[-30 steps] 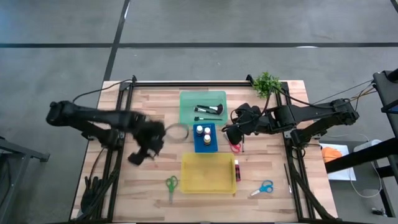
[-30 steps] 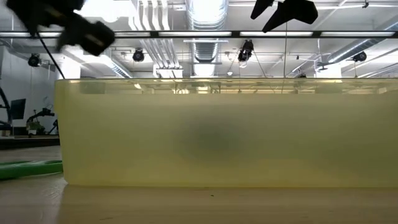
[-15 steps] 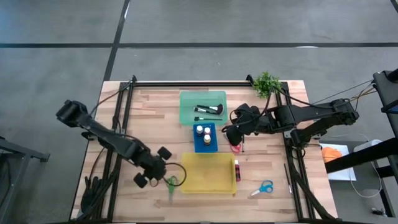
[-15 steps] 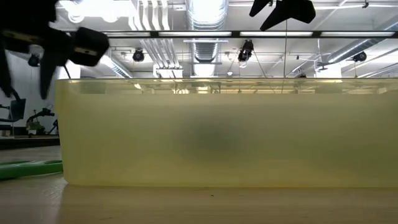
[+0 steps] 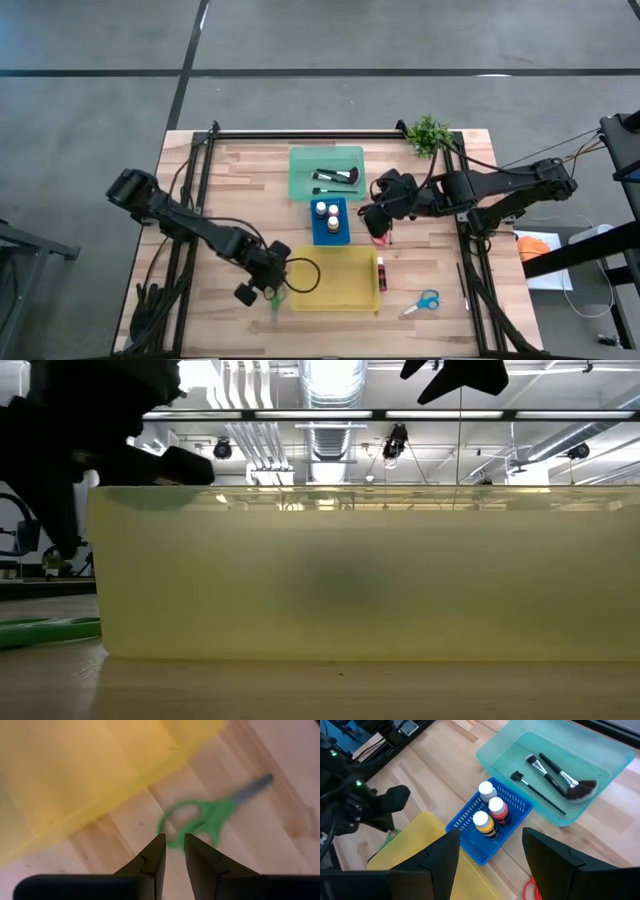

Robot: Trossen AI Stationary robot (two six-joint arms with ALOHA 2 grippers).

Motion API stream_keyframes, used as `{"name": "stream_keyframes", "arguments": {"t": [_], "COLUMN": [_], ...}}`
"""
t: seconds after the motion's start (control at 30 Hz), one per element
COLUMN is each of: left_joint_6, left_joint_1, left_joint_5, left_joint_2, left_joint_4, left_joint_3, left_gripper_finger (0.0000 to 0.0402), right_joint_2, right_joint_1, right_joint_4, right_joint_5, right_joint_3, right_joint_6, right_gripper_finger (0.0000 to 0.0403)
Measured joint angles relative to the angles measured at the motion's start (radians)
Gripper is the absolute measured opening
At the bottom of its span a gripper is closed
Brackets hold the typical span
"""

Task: Pick & Place Paint Supplies
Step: Put the green scissors into the yellow bin

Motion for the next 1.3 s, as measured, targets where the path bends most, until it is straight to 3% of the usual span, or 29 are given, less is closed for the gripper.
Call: {"name": "stream_keyframes", "arguments": {"t": [0.73,1.3], "left_joint_6": [0.029,0.054], "left_joint_1": [0.003,0.006], "left_joint_5": [-0.033,-0.004], "left_joint_2": [0.123,0.123], "left_joint_4": [0.111,0.135], "left_joint_3": [-0.003,-0.061], "left_gripper_finger": [0.0079,0.0079], "right_joint_2": [0.0,0.0], "right_joint_1": [0.001,0.001], "right_joint_4": [-0.008,-0.009], "right_joint_5": [-0.022,-0.025], "right_joint_3": [-0.003,-0.005], "right_joint_6": [-0.031,-0.034], "right_gripper_finger": [0.0213,0.0213]}}
